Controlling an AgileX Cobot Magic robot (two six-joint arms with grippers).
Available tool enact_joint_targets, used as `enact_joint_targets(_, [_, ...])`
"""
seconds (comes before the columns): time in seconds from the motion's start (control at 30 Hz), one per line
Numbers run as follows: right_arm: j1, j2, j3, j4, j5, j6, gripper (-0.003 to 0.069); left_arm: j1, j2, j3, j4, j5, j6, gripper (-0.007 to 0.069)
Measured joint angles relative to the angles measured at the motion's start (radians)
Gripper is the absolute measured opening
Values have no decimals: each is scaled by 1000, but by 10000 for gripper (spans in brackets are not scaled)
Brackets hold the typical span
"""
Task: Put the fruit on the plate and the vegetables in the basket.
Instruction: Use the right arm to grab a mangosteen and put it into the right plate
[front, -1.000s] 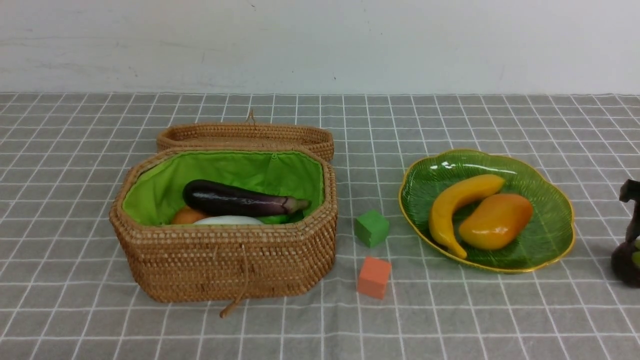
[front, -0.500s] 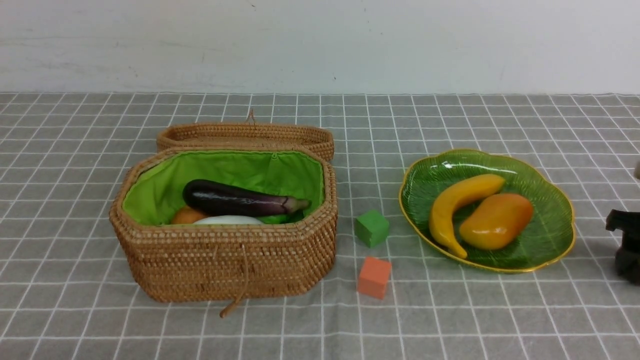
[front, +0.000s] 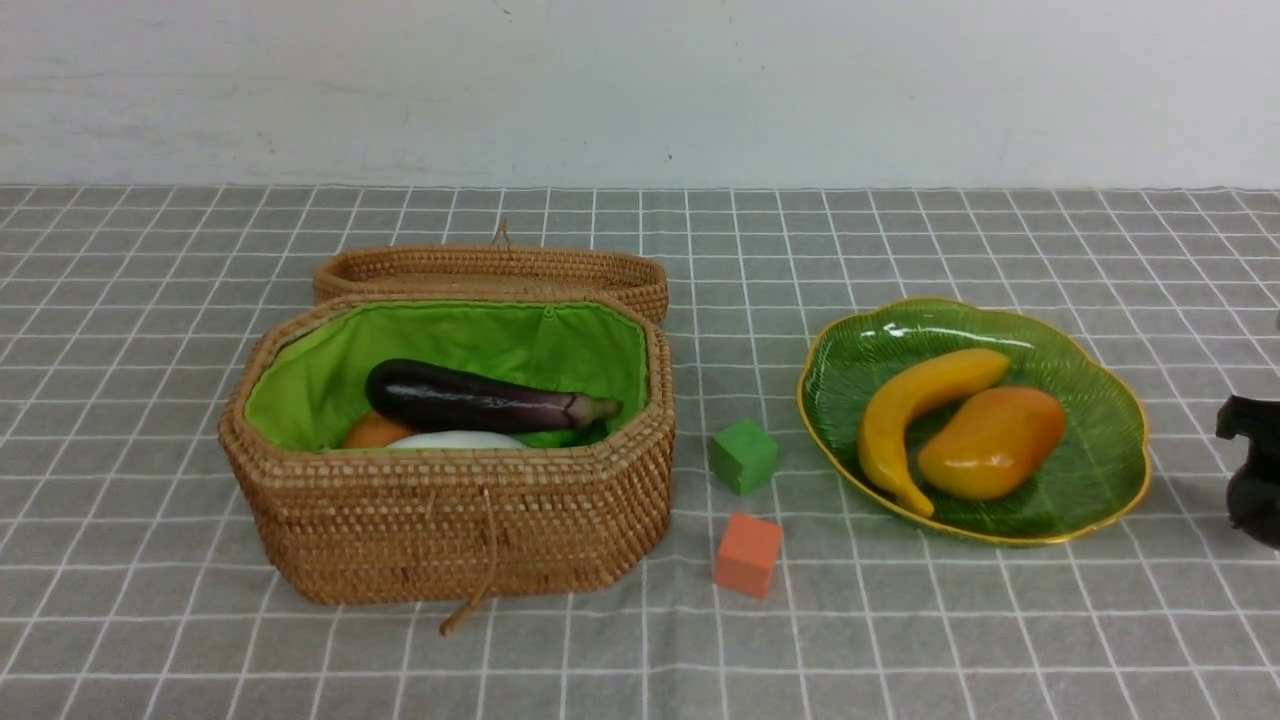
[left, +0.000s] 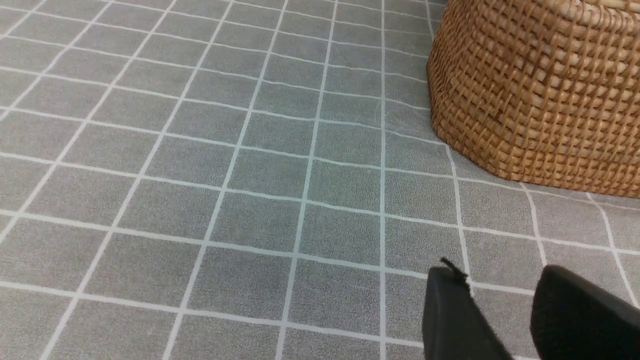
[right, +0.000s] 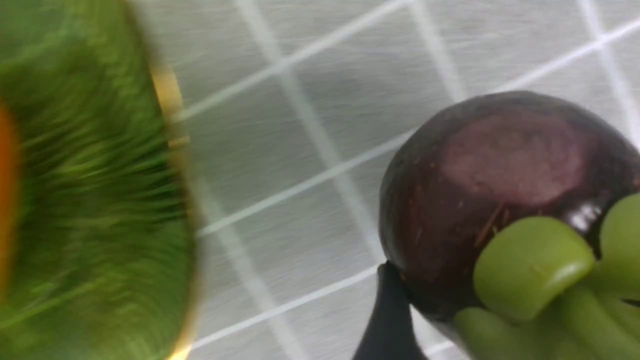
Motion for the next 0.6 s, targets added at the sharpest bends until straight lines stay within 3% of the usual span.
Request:
enact_joint_targets(0.27, [101, -10, -15, 259, -91, -238, 499, 0, 0, 0, 0, 0, 0, 237])
enact_joint_targets(0.43, [178, -10, -17, 264, -173, -261, 499, 0, 0, 0, 0, 0, 0, 237])
enact_joint_targets(0.6, [190, -10, -17, 253, -179, -250, 499, 0, 0, 0, 0, 0, 0, 237])
